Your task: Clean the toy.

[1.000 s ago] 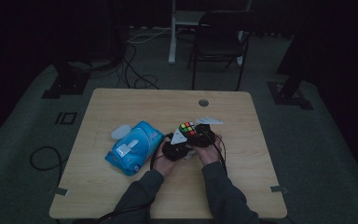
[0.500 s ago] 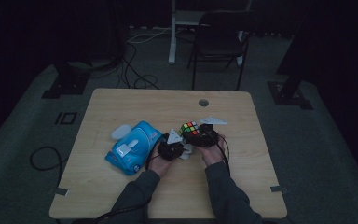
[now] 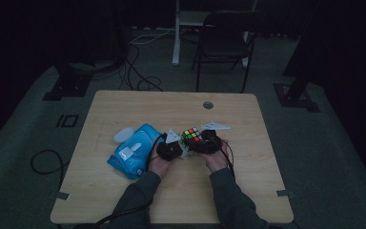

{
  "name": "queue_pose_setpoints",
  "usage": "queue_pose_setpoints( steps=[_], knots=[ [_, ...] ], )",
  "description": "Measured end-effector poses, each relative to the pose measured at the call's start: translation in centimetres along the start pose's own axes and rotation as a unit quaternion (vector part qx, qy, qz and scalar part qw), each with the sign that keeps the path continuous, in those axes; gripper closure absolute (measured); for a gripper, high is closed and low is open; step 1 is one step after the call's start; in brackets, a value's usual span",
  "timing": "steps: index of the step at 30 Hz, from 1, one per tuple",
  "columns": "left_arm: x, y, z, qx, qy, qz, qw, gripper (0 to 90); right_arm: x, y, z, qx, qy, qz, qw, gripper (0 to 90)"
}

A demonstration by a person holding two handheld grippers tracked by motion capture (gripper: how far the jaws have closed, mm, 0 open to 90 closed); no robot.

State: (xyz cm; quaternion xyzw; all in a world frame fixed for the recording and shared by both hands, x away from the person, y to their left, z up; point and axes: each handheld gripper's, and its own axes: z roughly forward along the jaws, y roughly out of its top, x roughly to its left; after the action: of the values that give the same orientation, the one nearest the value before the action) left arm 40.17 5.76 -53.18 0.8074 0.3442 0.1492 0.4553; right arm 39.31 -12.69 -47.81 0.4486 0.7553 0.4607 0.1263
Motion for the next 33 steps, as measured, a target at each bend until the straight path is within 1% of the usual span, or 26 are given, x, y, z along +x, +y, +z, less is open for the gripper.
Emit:
queue_pose_setpoints(
  steps=[5, 8, 10, 12, 14, 17, 19, 22, 25, 26, 28, 29, 31, 33],
  knots=[
    [0.7, 0.1, -0.2, -0.002, 0.01, -0.006, 0.9999, 87.2, 0.2, -0.2, -0.1, 0.003, 0.004, -0.008, 1.0, 33.9],
    [1.1, 0.1, -0.3, -0.007, 0.017, -0.016, 0.9997, 87.2, 0.2, -0.2, -0.2, 0.004, 0.006, -0.01, 0.9999, 33.9],
    [1.1, 0.1, -0.3, -0.009, 0.018, -0.016, 0.9997, 87.2, 0.3, -0.2, -0.2, 0.005, 0.007, -0.012, 0.9999, 33.9],
    [0.9, 0.0, -0.3, -0.012, 0.009, -0.007, 0.9999, 87.2, 0.3, -0.2, -0.2, 0.002, 0.009, -0.01, 0.9999, 33.8],
    [0.6, 0.0, -0.2, -0.01, 0.004, 0.002, 0.9999, 87.1, 0.3, -0.1, -0.2, 0.001, 0.01, -0.006, 0.9999, 33.9],
    [0.3, -0.1, -0.1, -0.01, -0.005, 0.006, 0.9999, 87.2, 0.2, 0.0, -0.1, -0.001, 0.013, 0.001, 0.9999, 33.8],
    [-0.1, -0.1, 0.0, -0.009, -0.013, 0.013, 0.9998, 87.2, 0.2, 0.1, -0.1, -0.003, 0.016, 0.001, 0.9999, 33.9],
    [-0.7, -0.1, 0.1, -0.011, -0.031, 0.021, 0.9992, 87.1, 0.2, 0.2, -0.1, -0.004, 0.016, 0.004, 0.9999, 33.9],
    [-1.5, 0.0, 0.1, -0.011, -0.051, 0.035, 0.998, 87.1, 0.1, 0.3, -0.2, -0.008, 0.016, 0.008, 0.9998, 33.9],
    [-1.8, 0.0, 0.1, -0.01, -0.053, 0.04, 0.9977, 87.1, 0.0, 0.4, -0.3, -0.01, 0.015, 0.008, 0.9998, 33.9],
    [-2.1, 0.1, 0.2, -0.007, -0.052, 0.049, 0.9974, 87.1, -0.1, 0.4, -0.4, -0.01, 0.015, 0.01, 0.9998, 33.9],
    [-2.1, 0.2, 0.2, -0.006, -0.049, 0.049, 0.9976, 87.1, -0.2, 0.4, -0.4, -0.01, 0.015, 0.01, 0.9998, 33.9],
    [-1.9, 0.1, 0.3, -0.006, -0.045, 0.046, 0.9979, 87.0, -0.2, 0.3, -0.4, -0.009, 0.015, 0.01, 0.9998, 33.9],
    [-1.5, 0.1, 0.2, -0.007, -0.035, 0.041, 0.9985, 87.1, -0.2, 0.2, -0.5, -0.007, 0.015, 0.01, 0.9998, 33.9]
  ],
)
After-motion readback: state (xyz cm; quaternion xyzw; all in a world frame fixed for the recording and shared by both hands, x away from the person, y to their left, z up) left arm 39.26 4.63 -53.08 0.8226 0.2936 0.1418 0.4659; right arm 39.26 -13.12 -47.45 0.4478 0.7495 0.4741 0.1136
